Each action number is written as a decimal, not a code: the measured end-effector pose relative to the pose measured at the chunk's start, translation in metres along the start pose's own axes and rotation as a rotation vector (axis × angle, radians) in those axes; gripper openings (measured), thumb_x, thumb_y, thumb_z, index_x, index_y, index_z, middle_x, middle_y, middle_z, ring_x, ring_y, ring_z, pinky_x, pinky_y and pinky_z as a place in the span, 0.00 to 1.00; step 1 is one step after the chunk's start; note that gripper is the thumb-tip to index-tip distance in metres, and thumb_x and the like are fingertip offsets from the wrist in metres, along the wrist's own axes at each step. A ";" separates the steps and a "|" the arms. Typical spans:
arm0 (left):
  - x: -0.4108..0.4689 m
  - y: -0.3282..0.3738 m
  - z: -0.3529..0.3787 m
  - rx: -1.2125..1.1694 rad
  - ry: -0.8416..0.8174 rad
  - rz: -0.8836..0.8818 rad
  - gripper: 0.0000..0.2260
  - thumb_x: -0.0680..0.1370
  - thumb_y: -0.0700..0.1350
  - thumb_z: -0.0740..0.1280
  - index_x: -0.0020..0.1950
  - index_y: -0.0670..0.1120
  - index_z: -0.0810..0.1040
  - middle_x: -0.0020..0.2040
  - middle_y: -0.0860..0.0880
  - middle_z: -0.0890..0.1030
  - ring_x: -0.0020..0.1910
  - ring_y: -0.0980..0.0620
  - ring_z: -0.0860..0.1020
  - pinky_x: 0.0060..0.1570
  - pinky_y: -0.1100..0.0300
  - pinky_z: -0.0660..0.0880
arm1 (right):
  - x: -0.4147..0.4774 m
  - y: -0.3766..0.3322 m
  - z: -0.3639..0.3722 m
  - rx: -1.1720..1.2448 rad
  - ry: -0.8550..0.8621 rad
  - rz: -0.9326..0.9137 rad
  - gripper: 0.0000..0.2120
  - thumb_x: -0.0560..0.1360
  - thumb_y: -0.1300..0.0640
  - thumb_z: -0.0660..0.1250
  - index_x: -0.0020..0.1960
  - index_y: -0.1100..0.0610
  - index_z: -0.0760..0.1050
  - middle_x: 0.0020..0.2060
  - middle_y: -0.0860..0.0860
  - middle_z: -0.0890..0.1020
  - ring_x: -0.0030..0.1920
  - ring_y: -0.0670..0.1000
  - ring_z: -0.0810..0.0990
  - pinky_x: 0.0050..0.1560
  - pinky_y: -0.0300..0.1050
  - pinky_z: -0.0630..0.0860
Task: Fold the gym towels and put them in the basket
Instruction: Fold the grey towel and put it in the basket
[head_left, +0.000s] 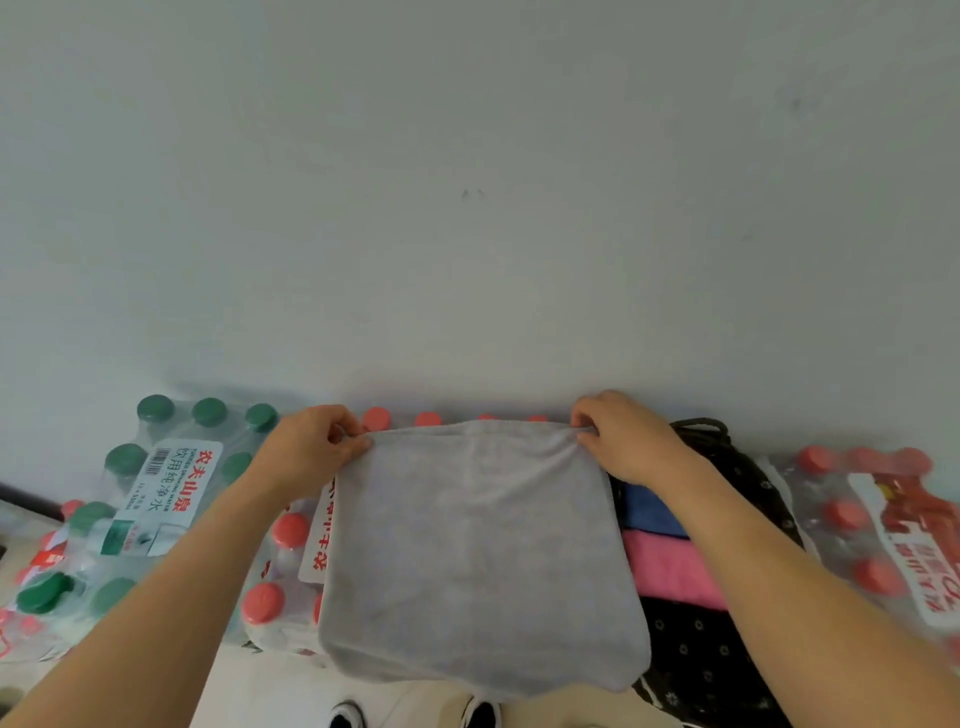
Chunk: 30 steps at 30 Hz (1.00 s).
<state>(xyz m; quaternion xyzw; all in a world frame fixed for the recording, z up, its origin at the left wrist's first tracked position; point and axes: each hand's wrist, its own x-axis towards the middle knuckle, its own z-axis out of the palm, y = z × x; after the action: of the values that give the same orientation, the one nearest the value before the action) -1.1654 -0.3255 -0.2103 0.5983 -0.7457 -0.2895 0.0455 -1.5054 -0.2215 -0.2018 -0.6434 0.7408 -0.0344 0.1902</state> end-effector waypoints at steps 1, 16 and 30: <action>0.000 0.000 0.000 -0.001 0.010 -0.001 0.05 0.74 0.52 0.70 0.44 0.51 0.79 0.41 0.51 0.80 0.41 0.51 0.77 0.42 0.56 0.74 | -0.001 -0.001 0.003 0.016 0.036 0.004 0.03 0.77 0.56 0.61 0.48 0.53 0.74 0.45 0.47 0.72 0.49 0.50 0.73 0.50 0.48 0.73; -0.004 0.007 0.001 -0.009 0.199 -0.011 0.09 0.71 0.51 0.74 0.38 0.49 0.77 0.34 0.55 0.79 0.34 0.58 0.75 0.30 0.67 0.66 | 0.002 -0.004 0.019 0.043 0.331 0.067 0.05 0.73 0.64 0.63 0.41 0.59 0.77 0.37 0.53 0.80 0.38 0.53 0.75 0.36 0.46 0.69; -0.033 0.008 -0.032 -0.469 0.075 -0.002 0.04 0.70 0.45 0.76 0.40 0.46 0.83 0.33 0.52 0.83 0.30 0.59 0.77 0.34 0.66 0.75 | -0.015 -0.008 -0.035 0.469 0.153 0.172 0.07 0.72 0.67 0.70 0.40 0.56 0.80 0.36 0.52 0.83 0.36 0.53 0.82 0.43 0.44 0.79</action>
<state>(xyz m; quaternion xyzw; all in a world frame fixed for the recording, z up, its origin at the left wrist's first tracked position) -1.1498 -0.3061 -0.1707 0.5823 -0.6553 -0.4326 0.2106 -1.5082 -0.2153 -0.1631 -0.5119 0.7766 -0.2376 0.2800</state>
